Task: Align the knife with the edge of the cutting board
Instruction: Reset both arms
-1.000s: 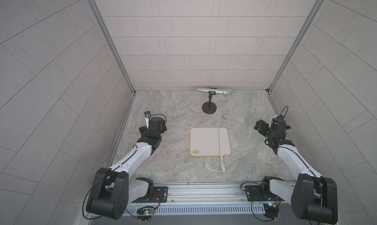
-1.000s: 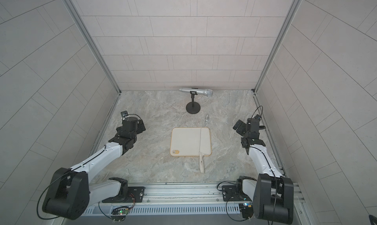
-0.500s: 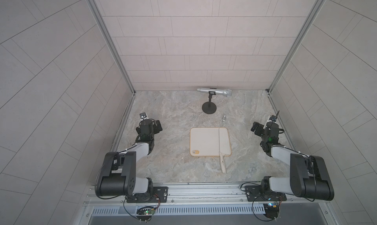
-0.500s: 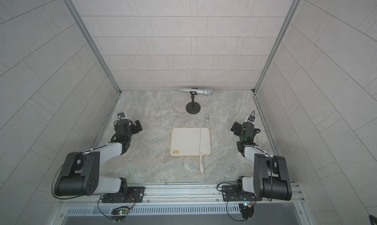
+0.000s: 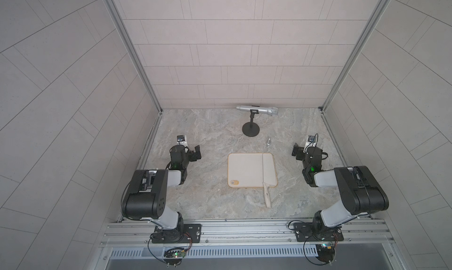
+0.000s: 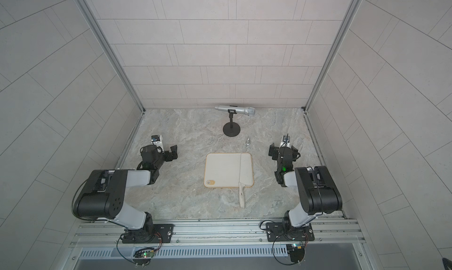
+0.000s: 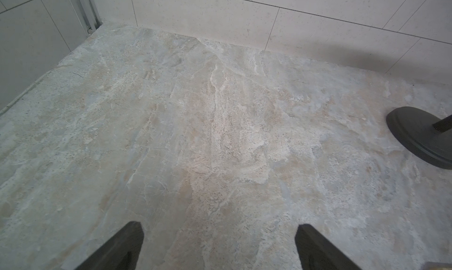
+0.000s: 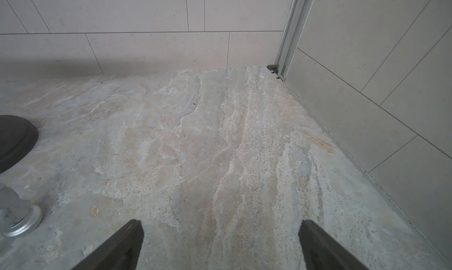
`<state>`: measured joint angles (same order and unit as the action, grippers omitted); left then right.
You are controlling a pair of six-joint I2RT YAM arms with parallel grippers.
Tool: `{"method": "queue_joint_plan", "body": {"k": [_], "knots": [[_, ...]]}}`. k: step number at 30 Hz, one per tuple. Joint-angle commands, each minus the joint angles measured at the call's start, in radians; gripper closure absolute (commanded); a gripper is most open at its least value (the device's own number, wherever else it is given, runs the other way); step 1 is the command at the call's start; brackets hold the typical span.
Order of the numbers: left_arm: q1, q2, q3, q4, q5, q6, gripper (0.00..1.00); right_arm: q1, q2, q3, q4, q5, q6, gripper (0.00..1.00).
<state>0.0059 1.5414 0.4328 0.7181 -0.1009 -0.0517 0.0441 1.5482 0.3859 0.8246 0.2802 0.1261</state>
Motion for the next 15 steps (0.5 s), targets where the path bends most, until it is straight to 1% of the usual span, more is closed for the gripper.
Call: {"method": "queue_joint_plan", "body": {"k": [1,15], "knots": [[-0.009,-0.002,0.012,0.023,0.004,0.020,0.00,0.001,-0.026,0.014,-0.011,0.023,0.000,0.00],[-0.026,-0.011,0.008,0.023,-0.023,0.030,0.00,-0.001,-0.026,0.020,-0.025,0.023,0.002,0.00]]}}
